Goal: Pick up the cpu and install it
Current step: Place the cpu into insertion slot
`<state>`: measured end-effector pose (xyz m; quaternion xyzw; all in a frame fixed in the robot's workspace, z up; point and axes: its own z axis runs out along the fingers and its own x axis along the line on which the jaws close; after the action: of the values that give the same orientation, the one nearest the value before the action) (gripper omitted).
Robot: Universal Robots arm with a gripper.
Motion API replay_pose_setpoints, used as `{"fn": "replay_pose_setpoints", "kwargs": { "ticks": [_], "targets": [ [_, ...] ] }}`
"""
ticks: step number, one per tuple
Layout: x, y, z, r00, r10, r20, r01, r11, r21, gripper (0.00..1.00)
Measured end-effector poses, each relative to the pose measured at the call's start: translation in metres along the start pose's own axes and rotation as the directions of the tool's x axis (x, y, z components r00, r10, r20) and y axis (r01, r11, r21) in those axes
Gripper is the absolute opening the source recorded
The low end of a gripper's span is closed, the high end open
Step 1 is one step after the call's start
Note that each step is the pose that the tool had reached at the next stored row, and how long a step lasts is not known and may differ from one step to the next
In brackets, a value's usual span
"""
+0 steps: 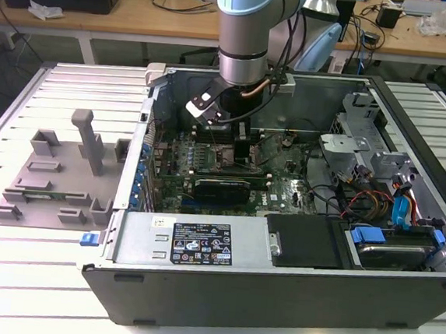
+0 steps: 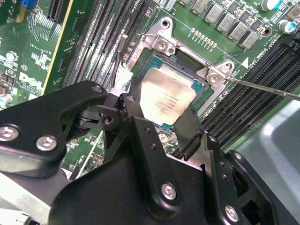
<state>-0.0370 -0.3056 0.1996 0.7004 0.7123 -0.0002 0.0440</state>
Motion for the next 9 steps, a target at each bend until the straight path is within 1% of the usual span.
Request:
{"fn": "replay_pose_setpoints", "kwargs": {
  "ticks": [9],
  "targets": [
    [0.0,0.0034,0.0002,1.0,0.0,-0.0001,0.0,1.0,0.0038,0.53]
  ]
}}
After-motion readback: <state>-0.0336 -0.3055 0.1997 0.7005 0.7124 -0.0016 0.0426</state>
